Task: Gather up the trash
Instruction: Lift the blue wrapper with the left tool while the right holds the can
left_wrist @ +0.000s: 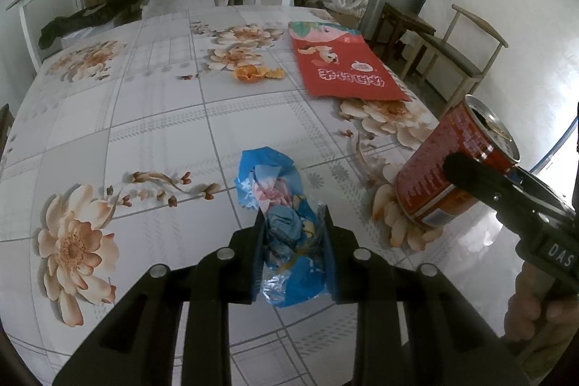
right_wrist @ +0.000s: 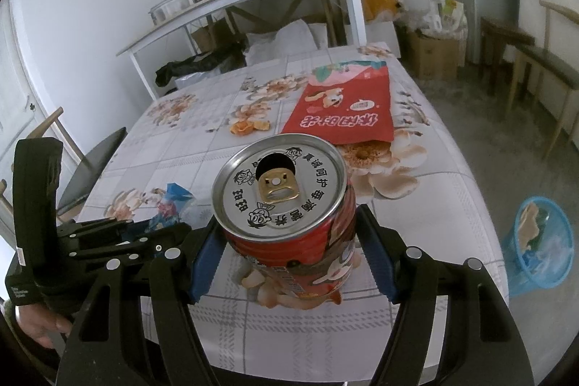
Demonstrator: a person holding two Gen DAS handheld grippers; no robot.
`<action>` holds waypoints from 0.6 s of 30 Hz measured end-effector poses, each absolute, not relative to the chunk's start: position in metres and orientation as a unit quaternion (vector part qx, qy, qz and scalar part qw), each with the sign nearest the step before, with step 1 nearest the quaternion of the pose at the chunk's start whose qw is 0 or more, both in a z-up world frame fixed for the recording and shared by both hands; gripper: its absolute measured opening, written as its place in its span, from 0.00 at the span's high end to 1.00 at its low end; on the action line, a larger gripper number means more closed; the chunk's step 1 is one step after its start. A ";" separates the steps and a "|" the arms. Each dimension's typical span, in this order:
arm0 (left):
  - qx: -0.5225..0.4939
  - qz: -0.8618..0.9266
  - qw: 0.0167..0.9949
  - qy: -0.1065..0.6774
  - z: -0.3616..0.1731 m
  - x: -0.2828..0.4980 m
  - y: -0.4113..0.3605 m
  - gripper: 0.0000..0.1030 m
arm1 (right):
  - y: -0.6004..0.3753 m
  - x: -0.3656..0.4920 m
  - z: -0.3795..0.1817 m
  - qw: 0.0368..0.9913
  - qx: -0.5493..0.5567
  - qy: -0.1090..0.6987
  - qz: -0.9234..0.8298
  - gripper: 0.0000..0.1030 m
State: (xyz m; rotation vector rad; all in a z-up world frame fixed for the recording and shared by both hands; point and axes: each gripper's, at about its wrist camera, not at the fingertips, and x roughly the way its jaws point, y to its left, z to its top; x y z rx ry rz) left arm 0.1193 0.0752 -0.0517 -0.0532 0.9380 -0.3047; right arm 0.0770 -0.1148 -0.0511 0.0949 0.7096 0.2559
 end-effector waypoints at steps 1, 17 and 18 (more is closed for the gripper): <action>-0.026 -0.146 0.881 0.450 -0.051 0.119 0.075 0.75 | -0.115 0.077 -0.051 0.928 0.047 0.347 0.125 0.36; -0.021 -0.140 0.887 0.439 -0.044 0.115 0.074 0.75 | -0.116 0.073 -0.047 0.930 0.049 0.341 0.129 0.36; -0.020 -0.140 0.888 0.438 -0.043 0.114 0.074 0.75 | -0.116 0.072 -0.047 0.930 0.049 0.340 0.130 0.36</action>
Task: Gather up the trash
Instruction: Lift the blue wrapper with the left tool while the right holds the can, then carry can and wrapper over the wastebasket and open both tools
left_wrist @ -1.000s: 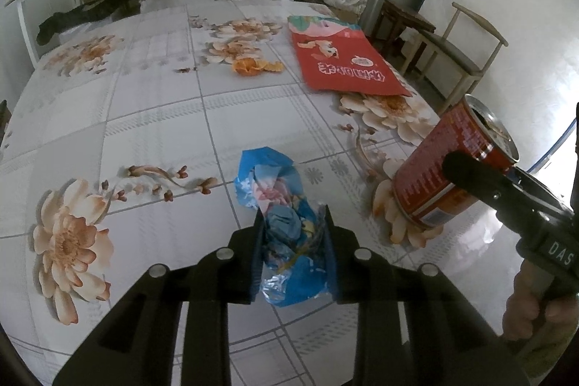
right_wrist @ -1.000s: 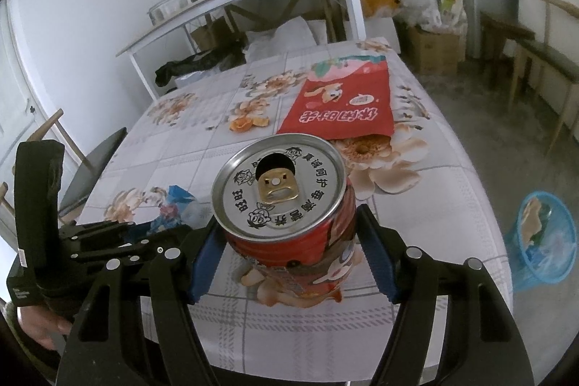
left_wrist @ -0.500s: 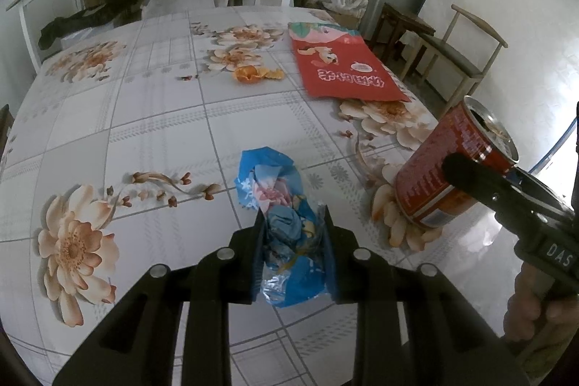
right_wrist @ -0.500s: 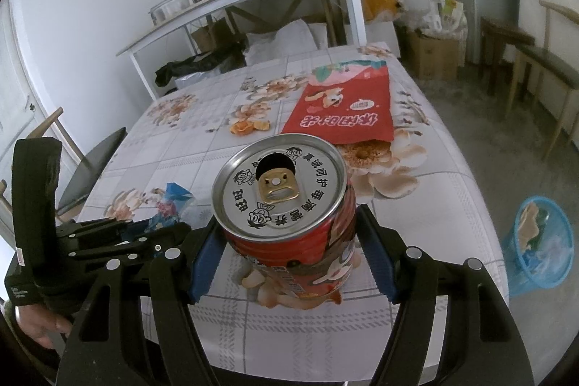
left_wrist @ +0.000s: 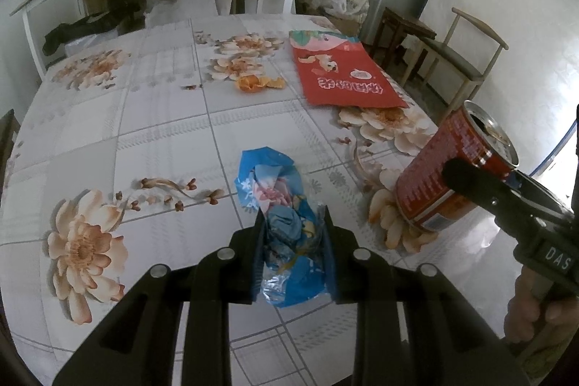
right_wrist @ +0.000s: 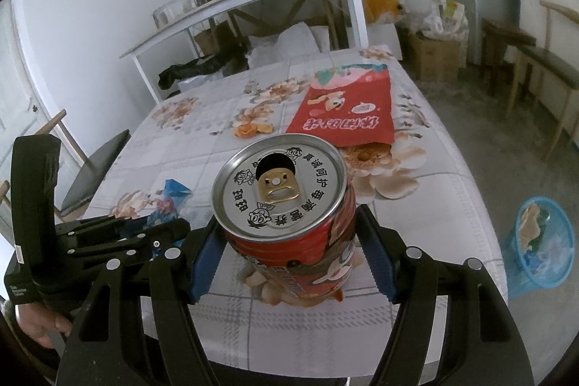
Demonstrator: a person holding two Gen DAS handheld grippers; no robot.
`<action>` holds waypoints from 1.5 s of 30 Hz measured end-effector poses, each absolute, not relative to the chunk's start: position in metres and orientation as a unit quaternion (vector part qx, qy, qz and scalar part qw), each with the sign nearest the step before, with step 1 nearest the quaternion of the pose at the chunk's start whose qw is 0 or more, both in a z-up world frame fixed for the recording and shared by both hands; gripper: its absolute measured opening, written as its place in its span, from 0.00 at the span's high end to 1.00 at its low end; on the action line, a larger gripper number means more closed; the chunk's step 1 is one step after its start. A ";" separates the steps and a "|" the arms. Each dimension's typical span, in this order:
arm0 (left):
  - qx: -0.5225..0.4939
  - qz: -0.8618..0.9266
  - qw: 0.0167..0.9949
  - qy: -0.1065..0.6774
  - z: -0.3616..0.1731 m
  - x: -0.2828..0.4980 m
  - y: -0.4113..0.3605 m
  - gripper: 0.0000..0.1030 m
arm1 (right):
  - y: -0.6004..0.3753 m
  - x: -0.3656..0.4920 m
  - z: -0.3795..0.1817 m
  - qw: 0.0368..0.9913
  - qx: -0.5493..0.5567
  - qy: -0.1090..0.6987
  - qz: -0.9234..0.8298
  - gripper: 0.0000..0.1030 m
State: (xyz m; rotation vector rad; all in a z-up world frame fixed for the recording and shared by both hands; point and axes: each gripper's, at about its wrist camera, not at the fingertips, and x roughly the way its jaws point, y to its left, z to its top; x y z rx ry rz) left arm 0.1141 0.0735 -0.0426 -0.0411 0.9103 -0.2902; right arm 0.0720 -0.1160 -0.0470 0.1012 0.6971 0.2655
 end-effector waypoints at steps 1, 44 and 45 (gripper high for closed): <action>-0.018 -0.139 0.888 0.437 -0.042 0.113 0.073 0.75 | -0.116 0.071 -0.047 0.930 0.050 0.340 0.130 0.36; 0.069 -0.415 0.736 0.530 -0.049 0.190 -0.289 0.75 | -0.455 -0.029 -0.080 0.890 0.293 0.307 -0.168 0.36; 0.074 -0.416 0.728 0.541 -0.059 0.192 -0.307 0.75 | -0.462 -0.025 -0.084 0.886 0.296 0.314 -0.170 0.36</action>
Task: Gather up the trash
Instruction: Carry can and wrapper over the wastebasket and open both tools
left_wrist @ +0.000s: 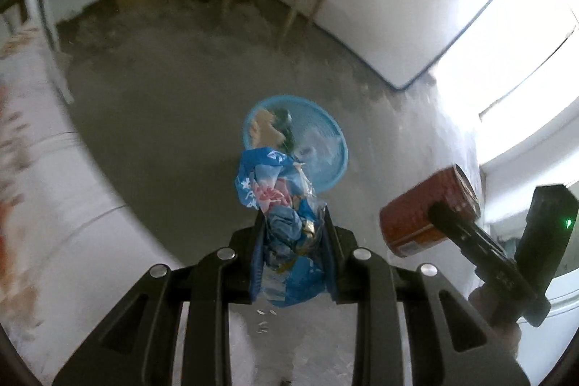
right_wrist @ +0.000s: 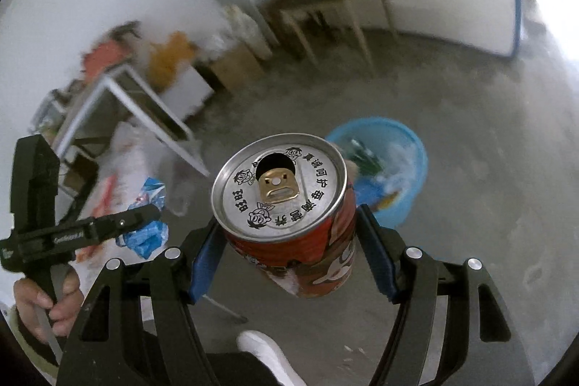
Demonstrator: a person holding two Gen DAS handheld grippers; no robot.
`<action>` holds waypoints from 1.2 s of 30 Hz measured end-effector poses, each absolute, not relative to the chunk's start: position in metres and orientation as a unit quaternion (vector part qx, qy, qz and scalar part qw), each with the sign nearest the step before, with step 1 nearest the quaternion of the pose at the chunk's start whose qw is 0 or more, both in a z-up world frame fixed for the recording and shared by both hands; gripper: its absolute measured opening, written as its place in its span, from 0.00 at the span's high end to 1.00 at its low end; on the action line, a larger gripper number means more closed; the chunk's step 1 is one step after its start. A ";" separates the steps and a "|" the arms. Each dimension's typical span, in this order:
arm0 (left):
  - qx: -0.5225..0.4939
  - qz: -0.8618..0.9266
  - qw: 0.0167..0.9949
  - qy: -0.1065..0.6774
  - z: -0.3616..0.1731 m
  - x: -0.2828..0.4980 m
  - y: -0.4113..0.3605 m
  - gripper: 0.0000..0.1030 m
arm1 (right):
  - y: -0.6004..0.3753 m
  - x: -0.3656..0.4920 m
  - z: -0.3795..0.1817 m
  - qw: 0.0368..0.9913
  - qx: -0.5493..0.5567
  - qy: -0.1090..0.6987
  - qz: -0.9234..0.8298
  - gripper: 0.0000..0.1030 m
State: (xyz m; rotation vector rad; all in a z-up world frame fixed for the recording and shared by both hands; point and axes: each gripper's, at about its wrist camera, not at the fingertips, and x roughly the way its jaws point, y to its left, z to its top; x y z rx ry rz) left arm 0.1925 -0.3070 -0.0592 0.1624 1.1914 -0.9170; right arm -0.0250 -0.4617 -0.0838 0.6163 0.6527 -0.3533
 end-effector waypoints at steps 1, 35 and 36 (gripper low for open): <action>0.076 -0.418 0.722 0.547 -0.066 0.195 -0.323 0.75 | -0.471 -0.019 -0.089 0.881 0.300 0.322 -0.172 0.36; -0.006 -0.448 0.766 0.461 0.009 0.166 -0.215 0.08 | -0.480 -0.016 -0.099 0.867 0.349 0.331 -0.133 0.20; -0.010 -0.444 0.773 0.453 0.011 0.158 -0.193 0.08 | -0.472 -0.013 -0.096 0.869 0.345 0.335 -0.120 0.23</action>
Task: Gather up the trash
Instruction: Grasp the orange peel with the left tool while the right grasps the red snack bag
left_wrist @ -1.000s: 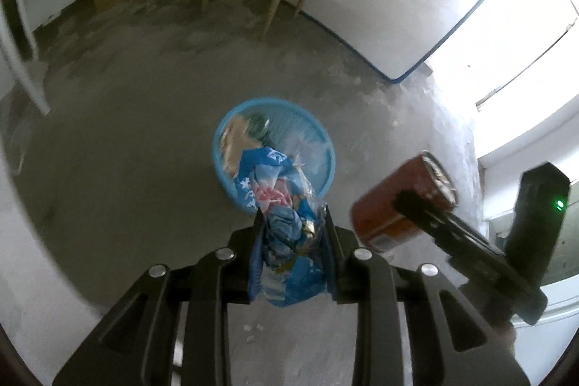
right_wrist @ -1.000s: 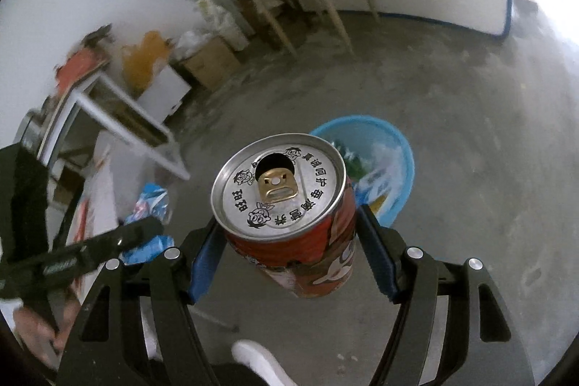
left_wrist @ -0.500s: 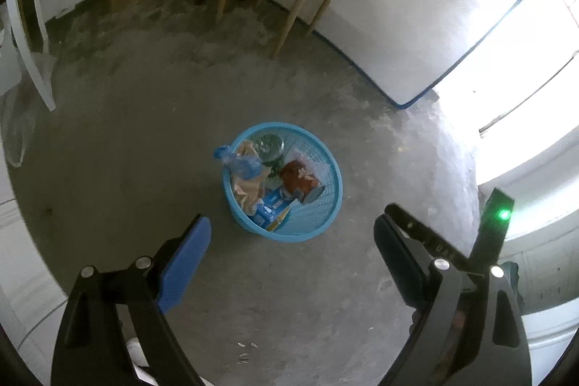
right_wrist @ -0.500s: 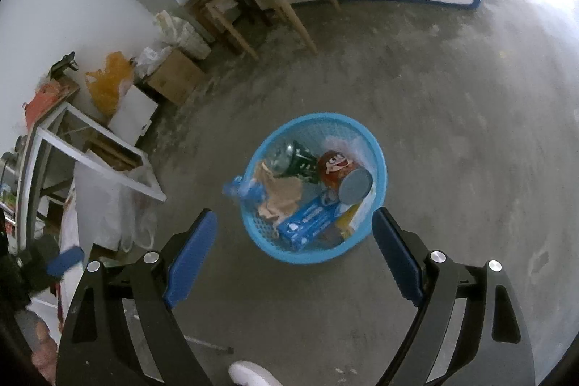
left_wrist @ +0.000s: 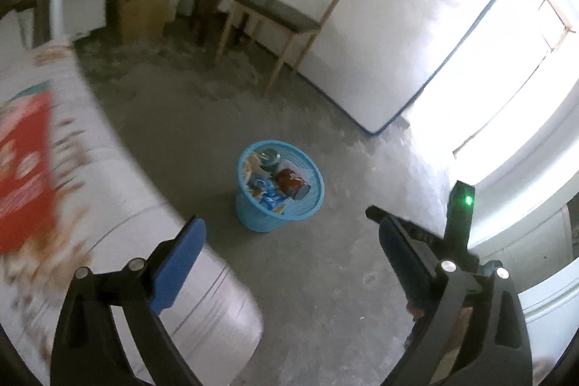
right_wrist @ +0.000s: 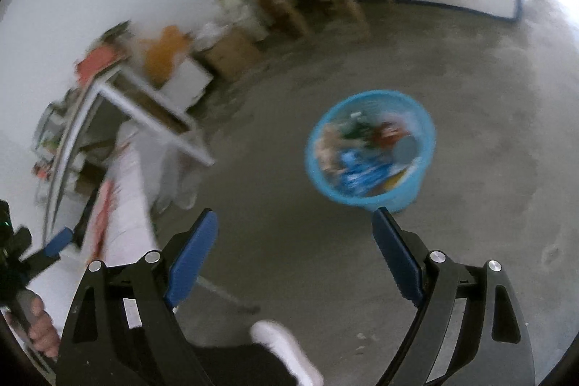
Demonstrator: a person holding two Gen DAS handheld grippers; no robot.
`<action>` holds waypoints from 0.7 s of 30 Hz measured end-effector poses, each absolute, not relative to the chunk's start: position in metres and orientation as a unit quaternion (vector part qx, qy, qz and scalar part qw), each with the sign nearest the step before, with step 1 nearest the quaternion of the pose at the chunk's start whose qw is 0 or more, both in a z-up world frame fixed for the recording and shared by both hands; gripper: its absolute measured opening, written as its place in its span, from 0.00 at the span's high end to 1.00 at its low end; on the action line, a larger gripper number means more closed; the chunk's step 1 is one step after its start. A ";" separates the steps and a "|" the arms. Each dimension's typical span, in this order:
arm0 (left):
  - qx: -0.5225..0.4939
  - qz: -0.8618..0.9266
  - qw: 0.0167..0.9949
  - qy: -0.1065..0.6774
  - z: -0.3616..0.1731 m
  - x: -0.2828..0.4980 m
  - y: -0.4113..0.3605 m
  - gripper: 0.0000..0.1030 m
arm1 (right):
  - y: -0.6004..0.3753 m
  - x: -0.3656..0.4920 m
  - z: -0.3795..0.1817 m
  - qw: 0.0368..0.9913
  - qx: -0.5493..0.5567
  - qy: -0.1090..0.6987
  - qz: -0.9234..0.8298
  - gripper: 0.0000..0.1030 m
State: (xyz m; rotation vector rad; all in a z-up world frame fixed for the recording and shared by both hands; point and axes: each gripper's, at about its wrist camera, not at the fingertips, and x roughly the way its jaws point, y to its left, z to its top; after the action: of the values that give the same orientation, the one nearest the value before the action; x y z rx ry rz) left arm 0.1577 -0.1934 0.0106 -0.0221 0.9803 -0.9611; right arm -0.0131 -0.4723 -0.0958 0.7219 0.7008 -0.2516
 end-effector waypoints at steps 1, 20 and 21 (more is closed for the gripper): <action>-0.012 -0.438 0.780 0.446 0.012 0.150 -0.173 0.08 | -0.463 -0.008 -0.092 0.871 0.338 0.341 -0.104 0.24; -0.162 -0.136 0.883 0.419 -0.009 0.141 0.149 0.07 | -0.182 0.155 0.003 0.885 0.147 0.397 0.195 0.44; -0.163 -0.128 0.886 0.414 -0.009 0.141 0.156 0.07 | -0.174 0.162 0.004 0.888 0.134 0.397 0.190 0.45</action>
State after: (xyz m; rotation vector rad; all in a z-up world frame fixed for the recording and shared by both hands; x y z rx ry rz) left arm 0.1414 0.1563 -0.0086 -0.3383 0.8609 -0.2668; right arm 0.1615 -0.1737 0.0038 0.2778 0.8255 0.3945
